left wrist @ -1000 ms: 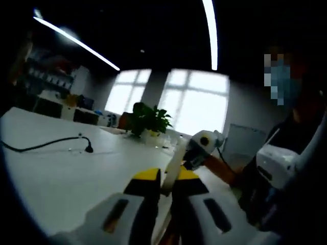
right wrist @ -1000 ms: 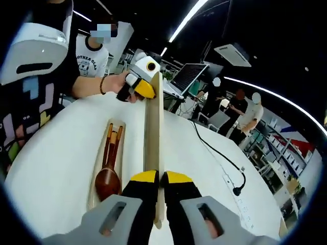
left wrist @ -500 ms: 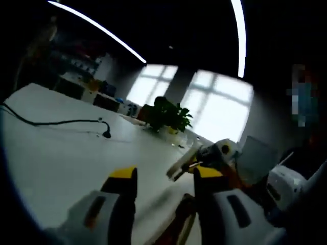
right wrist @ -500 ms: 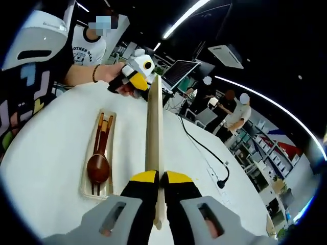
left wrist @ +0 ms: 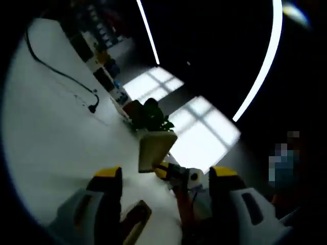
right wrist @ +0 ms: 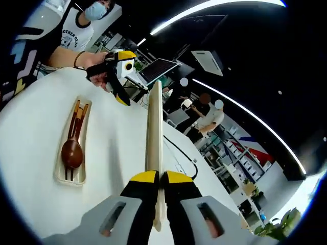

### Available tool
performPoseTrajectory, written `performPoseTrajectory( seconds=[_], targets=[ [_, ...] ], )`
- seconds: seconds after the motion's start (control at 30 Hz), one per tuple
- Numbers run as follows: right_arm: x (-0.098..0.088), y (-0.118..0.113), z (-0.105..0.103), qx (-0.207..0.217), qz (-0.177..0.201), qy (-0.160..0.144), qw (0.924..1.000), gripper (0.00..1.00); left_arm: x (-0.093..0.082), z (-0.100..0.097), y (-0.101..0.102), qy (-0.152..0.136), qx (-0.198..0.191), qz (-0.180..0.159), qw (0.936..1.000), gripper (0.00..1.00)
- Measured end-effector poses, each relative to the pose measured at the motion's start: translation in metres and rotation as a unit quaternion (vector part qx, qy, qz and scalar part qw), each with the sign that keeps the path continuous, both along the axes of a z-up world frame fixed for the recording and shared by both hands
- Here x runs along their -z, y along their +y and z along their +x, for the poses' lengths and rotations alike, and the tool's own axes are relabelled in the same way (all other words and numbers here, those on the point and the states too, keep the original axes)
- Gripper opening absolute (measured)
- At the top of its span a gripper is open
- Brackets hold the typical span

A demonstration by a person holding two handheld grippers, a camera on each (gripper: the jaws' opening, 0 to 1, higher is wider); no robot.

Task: Arrange the utensils inside the cutlery case until each visible utensil rests in its matching compartment.

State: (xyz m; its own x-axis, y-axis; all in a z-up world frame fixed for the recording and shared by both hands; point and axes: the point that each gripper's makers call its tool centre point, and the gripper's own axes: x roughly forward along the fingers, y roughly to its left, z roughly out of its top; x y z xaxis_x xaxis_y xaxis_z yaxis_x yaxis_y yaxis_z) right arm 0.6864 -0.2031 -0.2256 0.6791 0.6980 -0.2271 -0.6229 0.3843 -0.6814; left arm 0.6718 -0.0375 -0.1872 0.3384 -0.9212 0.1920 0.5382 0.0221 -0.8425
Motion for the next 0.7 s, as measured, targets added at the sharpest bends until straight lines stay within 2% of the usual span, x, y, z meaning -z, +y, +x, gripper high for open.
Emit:
performPoseTrajectory(
  seconds=[0.03,0.13,0.27,0.37,0.47,0.53,0.7],
  targets=[
    [-0.001,0.000,0.000,0.001,0.002,-0.003,1.0000,0.02,0.001,0.002,0.000,0.003,0.003,-0.002,1.0000,0.81],
    [-0.007,-0.004,0.003,0.019,-0.016,-0.039,0.9989,0.02,0.003,0.008,0.001,0.021,0.005,-0.008,0.9997,0.81],
    [-0.009,-0.002,0.001,0.026,-0.037,-0.068,0.9967,0.02,-0.004,0.015,0.005,0.049,0.011,-0.039,0.9980,0.81],
    [-0.008,0.001,0.002,0.028,-0.059,-0.087,0.9940,0.02,-0.005,0.026,0.011,0.059,0.006,-0.045,0.9972,0.74],
    [-0.008,0.004,0.001,0.028,-0.089,-0.121,0.9883,0.03,-0.005,0.039,0.018,0.085,-0.003,-0.058,0.9946,0.68],
    [-0.011,0.008,-0.001,0.026,-0.103,-0.149,0.9831,0.03,-0.002,0.049,0.023,0.108,-0.009,-0.065,0.9919,0.69],
    [-0.014,0.014,-0.008,0.018,-0.121,-0.175,0.9769,0.03,0.007,0.070,0.031,0.149,-0.012,-0.074,0.9861,0.69]
  ],
)
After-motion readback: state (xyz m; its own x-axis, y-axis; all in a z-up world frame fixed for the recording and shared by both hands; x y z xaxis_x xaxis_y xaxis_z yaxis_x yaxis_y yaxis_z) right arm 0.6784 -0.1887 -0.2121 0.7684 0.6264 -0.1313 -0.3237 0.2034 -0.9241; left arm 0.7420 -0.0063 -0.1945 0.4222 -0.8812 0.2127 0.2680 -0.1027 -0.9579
